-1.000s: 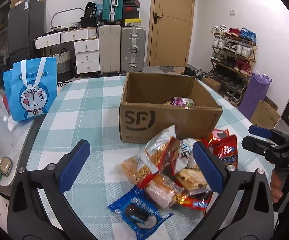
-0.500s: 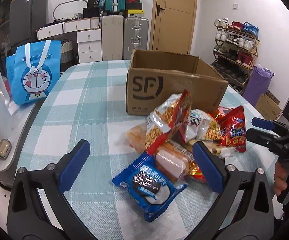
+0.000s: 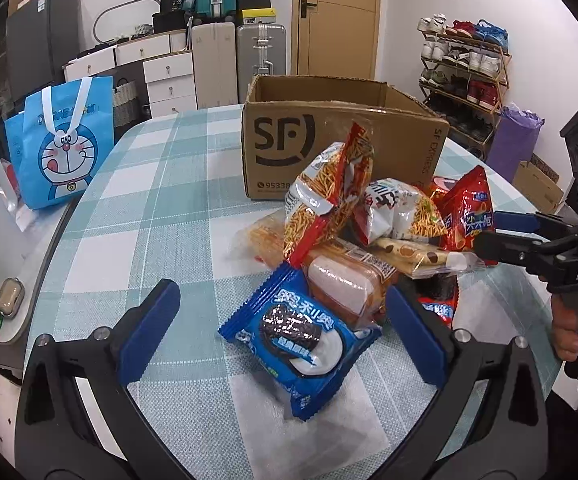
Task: Organize snacks
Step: 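Grasp the blue Oreo pack with the left tool while the right tool grasps the red cracker bag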
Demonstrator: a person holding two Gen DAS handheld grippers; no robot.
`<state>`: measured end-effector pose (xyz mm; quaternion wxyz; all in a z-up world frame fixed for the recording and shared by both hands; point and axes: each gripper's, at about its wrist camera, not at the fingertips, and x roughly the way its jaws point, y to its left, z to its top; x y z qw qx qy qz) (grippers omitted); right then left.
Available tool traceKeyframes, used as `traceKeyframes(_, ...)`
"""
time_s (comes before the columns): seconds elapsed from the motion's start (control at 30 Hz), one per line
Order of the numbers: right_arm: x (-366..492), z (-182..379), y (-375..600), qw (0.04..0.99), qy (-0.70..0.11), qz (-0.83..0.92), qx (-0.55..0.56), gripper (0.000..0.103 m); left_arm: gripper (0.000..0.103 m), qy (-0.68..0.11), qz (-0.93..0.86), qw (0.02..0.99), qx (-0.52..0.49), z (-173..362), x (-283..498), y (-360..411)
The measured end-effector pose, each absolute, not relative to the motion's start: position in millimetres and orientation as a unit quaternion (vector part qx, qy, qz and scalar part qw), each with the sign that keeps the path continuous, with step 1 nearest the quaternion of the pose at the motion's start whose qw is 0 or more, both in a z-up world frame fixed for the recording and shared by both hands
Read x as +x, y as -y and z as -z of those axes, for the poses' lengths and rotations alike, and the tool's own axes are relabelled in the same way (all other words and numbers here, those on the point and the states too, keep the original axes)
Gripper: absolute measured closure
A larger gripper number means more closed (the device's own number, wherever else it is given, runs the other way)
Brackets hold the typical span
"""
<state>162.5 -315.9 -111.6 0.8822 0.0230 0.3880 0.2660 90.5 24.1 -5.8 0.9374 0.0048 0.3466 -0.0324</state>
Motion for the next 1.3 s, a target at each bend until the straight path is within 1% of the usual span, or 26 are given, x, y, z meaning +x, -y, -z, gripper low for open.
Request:
traceKeyframes(0.23, 170.4, 117.7, 319.2, 0.877, -0.401, -0.263, 0.038, 0.002, 0.001, -0.364, 0.044, 0.93, -0.015, 11.4, 94.1, -30.7)
traceKeyframes(0.33, 171.4, 119.5, 314.5, 0.875, -0.406, -0.261, 0.028, 0.01, 0.001, -0.366, 0.047, 0.929, -0.022, 12.4, 95.8, -32.8)
traceKeyframes(0.4, 172.0, 121.2, 311.7, 0.874, -0.41, -0.258, 0.02, 0.019, 0.001, -0.368, 0.047, 0.928, -0.024, 13.5, 96.8, -33.9)
traceKeyframes(0.43, 172.5, 121.8, 310.2, 0.873, -0.411, -0.261, 0.019, 0.021, 0.001, -0.369, 0.048, 0.928, -0.026, 13.8, 97.4, -34.3)
traceKeyframes(0.73, 179.4, 125.5, 303.4, 0.872, -0.415, -0.26, 0.017, 0.035, 0.001, -0.374, 0.051, 0.926, -0.034, 17.0, 100.7, -37.2)
traceKeyframes(0.8, 176.9, 124.9, 302.8, 0.873, -0.411, -0.264, 0.014, 0.044, 0.001, -0.374, 0.051, 0.925, -0.035, 17.3, 101.3, -37.0)
traceKeyframes(0.93, 167.8, 121.0, 300.4, 0.881, -0.391, -0.265, 0.0, 0.052, 0.001, -0.377, 0.055, 0.924, -0.031, 18.9, 101.1, -34.8)
traceKeyframes(0.97, 165.3, 120.0, 301.4, 0.884, -0.385, -0.266, -0.001, 0.058, 0.001, -0.377, 0.055, 0.924, -0.029, 19.1, 101.2, -34.1)
traceKeyframes(1.17, 160.2, 112.7, 313.9, 0.892, -0.358, -0.276, 0.027, 0.065, 0.001, -0.38, 0.061, 0.923, -0.019, 20.0, 102.8, -29.3)
traceKeyframes(1.3, 160.3, 111.1, 317.8, 0.892, -0.355, -0.279, 0.04, 0.065, 0.001, -0.383, 0.07, 0.921, -0.016, 21.4, 102.1, -27.3)
